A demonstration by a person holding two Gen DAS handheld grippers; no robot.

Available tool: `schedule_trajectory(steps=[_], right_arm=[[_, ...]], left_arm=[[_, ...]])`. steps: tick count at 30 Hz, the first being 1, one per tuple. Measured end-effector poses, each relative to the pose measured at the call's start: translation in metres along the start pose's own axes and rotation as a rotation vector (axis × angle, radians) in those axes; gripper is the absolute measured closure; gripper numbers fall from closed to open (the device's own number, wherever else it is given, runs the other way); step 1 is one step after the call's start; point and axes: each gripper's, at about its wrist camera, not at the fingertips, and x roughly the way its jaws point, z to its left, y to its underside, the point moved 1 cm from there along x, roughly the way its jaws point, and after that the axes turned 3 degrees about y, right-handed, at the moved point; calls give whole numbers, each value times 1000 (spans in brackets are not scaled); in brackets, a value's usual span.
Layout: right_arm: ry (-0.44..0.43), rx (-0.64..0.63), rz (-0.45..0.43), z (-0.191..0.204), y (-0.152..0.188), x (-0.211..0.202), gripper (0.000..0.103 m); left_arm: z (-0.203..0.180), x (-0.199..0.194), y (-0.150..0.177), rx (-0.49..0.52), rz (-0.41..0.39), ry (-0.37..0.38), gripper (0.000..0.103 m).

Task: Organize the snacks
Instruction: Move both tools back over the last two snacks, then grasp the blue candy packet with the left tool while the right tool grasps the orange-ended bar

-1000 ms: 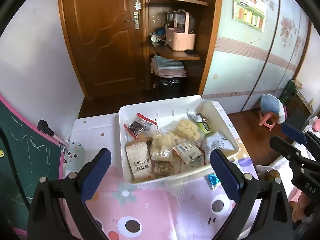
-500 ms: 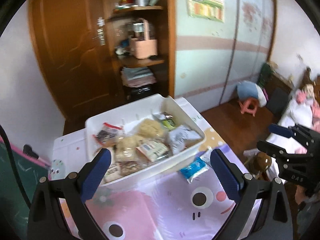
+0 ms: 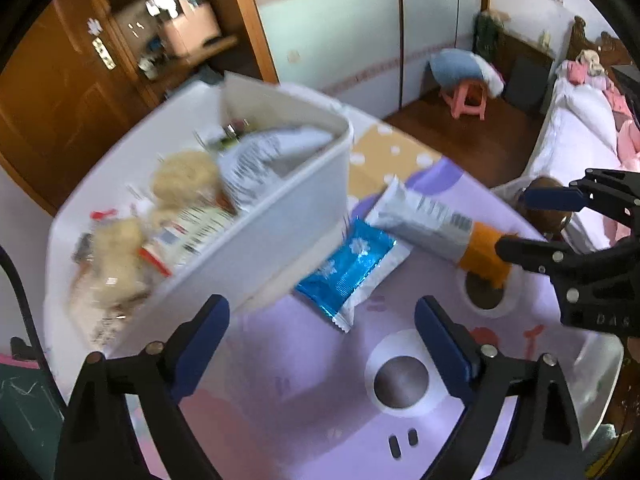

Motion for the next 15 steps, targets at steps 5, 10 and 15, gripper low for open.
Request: schedule_trajectory(steps=[5,10,15], right_arm=[[-11,-7,33,8,-1,28,45],[0,-35,51,17,-3,44,48],[9,-76,41,21,1,41,59]], left_arm=[[2,29,-3,4,36,36,11],[2,44,-9,31,48,40,11],[-1,53,-14,42,58,65,11]])
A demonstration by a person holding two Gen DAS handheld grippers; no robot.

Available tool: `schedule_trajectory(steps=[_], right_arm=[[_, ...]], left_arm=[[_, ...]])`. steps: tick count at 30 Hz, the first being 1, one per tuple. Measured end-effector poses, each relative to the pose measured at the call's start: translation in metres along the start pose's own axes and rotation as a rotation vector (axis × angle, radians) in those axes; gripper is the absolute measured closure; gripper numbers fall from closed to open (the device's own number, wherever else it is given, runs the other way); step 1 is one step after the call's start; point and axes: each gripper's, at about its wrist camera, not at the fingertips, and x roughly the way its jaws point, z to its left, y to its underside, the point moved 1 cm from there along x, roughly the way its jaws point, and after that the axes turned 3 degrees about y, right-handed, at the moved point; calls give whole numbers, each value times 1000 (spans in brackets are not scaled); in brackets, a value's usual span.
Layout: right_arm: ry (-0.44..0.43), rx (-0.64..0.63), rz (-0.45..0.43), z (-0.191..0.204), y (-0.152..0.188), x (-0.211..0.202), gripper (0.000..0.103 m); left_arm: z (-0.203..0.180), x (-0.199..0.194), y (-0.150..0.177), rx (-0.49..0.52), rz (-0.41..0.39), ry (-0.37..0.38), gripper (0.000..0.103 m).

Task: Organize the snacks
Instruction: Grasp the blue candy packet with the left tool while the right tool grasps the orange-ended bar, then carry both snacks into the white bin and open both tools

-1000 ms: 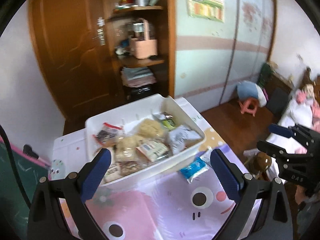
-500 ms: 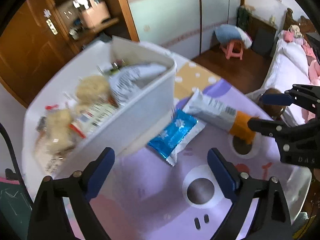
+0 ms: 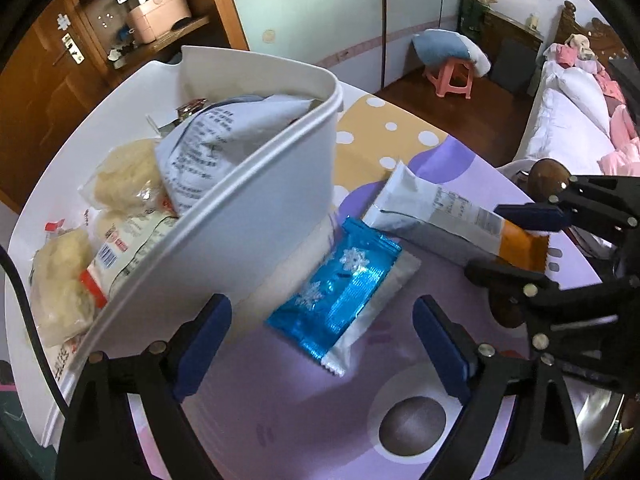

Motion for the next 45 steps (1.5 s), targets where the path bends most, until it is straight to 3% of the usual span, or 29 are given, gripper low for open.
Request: schedule_trajectory(steps=[5,11,13,15,16,19,28,33,38,45], right_arm=[[-20,16,3,-3,10,-7,60],[-38,42,2,-8,18,-11,61],[-46,54,2,-8,21,-13,61],[-58,62,3,-7,22,-14,61],[-68,65,4,-7,23,-15,62],[-80,64,1,-2,27,-18,65],[-122,20,-23,18,38,-37,66],[-147,-29,-92,39,27,-70,66],[-171,-73,-203,55,-9,-110,65],[-173,-127,-356,76,-90,-164,65]], left_arm=[[-5,15,-7,9,24,20,16],[-5,20,-12,-2,30,58,31],[-9,16,-10,1,27,71,62],[-13,12,-8,2,35,46,71],[-16,10,-5,3,33,-10,73],[-20,3,5,-3,33,-92,74],[4,-48,56,-196,1,-70,75],[26,-93,69,-258,-54,-75,75],[55,-149,59,-300,-151,-116,75],[108,-213,23,-350,-273,-224,75]])
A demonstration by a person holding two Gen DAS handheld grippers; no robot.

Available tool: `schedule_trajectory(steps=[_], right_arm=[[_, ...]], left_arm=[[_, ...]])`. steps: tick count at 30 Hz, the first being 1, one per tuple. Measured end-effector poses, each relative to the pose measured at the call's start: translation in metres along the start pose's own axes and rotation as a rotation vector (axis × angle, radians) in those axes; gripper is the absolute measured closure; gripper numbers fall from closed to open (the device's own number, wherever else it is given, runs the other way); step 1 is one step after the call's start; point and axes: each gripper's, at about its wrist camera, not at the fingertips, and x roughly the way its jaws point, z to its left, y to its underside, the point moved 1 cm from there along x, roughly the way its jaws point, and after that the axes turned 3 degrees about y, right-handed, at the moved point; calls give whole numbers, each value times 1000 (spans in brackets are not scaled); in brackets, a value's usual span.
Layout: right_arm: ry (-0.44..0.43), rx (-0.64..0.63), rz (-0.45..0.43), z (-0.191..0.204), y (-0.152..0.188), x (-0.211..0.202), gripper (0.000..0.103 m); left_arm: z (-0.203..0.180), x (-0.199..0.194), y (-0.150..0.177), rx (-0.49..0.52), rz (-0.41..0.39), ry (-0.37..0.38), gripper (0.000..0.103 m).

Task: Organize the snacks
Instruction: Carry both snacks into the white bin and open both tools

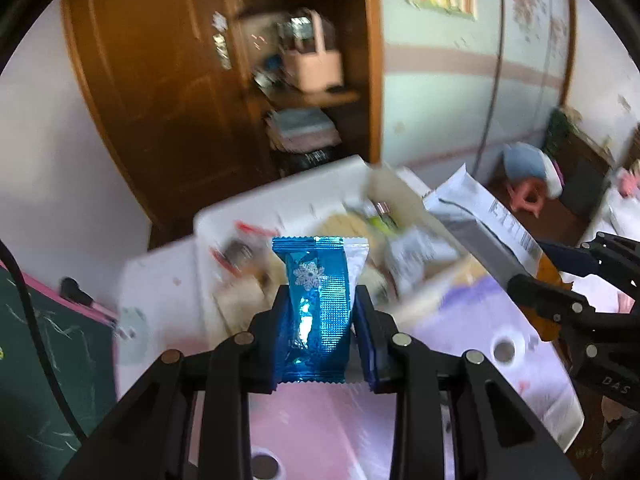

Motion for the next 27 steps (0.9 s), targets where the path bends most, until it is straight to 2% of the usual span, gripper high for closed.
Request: schedule_trajectory(steps=[3,8,12,17,18,20,21,22,24,27], right_arm=[[6,-2,-36,2,-41,3,65],[10,34,-59,0,-98,18,65],[19,57,-62,-4,-126,30,78],[85,24,-26,0,-144,59,85],[89,29,-15,1,-145,63,85],[81,38,2,1,-143,70,85],[73,40,12,2,-142,73,85],[74,40,15,3,-140,74,85],[83,29,23,6,-135,75,85],[85,25,46,6,-129,79,84]], left_arm=[[23,-10,-33,-34,-37,-20,75],[49,-5,-70,-104,-50,-47,75],[68,8,-91,-165,-46,-60,74],[81,32,-96,-201,-34,-88,74],[84,37,-96,-209,-28,-93,70],[88,49,-96,-224,-13,-82,38],[90,54,-94,-235,-3,-75,6],[91,57,-92,-244,-4,-70,0],[90,59,-87,-253,-6,-80,0],[87,66,-80,-249,44,-99,0]])
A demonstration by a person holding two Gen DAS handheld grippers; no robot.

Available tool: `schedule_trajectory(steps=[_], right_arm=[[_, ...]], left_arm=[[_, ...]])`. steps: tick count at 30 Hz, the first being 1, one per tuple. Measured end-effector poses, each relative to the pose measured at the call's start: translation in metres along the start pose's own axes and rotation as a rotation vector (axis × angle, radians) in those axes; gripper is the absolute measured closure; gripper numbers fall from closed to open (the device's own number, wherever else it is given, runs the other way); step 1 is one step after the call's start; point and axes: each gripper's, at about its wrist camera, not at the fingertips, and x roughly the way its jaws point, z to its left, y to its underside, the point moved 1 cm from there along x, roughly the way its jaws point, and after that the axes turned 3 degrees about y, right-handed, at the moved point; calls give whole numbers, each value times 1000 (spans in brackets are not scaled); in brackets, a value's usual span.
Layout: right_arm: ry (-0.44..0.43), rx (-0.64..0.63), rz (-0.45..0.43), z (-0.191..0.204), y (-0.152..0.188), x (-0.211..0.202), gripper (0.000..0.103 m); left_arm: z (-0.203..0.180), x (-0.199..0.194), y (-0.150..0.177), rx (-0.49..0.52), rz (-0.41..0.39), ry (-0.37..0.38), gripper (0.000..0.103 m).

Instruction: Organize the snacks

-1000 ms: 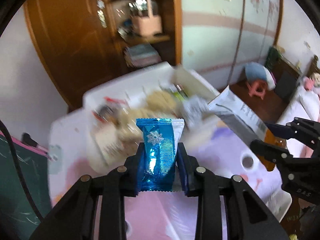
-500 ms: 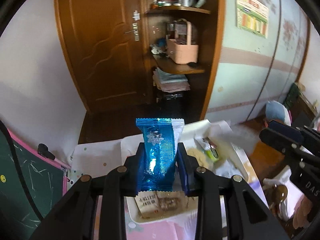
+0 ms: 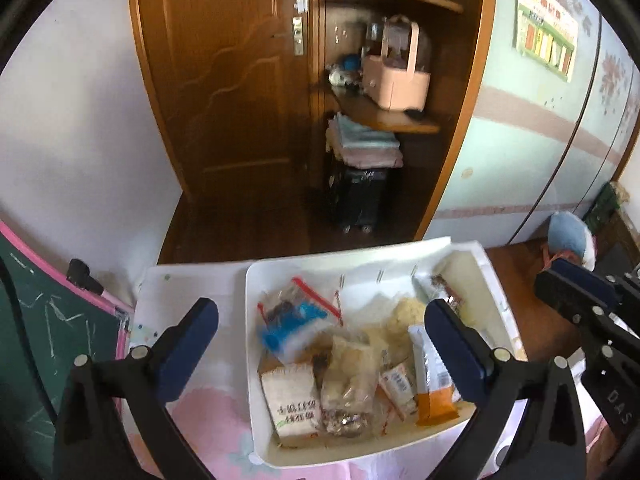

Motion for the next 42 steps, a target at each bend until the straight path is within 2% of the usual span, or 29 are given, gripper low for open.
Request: schedule_trajectory(steps=[6,14,16,18,26,31,35,37,42], right_arm=[[-6,16,3,-3,4,-5,80],[-30,57,17,-3,26,-29,74],[-42,68,16,-2,39,-41,63],[-54,81,13,1,53,-54,57],[-110,100,16,21,124,-111,56],[-120,106,-1,33,164,-149,55],[-119,122,-42,39,187,-182,54],[-102,120,-65,44,196,-195,47],[-73,126,-99,47,216,-218,43]], left_arm=[[-6,-11,9,38,-12,-22,0],[-8,-55,33,29,-37,2,0],[-9,-71,47,29,-40,12,0],[-11,-86,62,33,-42,23,0],[-23,-172,138,59,-130,21,0],[-29,-218,180,46,-172,49,0],[-35,-237,210,49,-180,-5,0],[-34,-241,223,35,-167,-5,0],[-30,-248,250,1,-152,-22,0]])
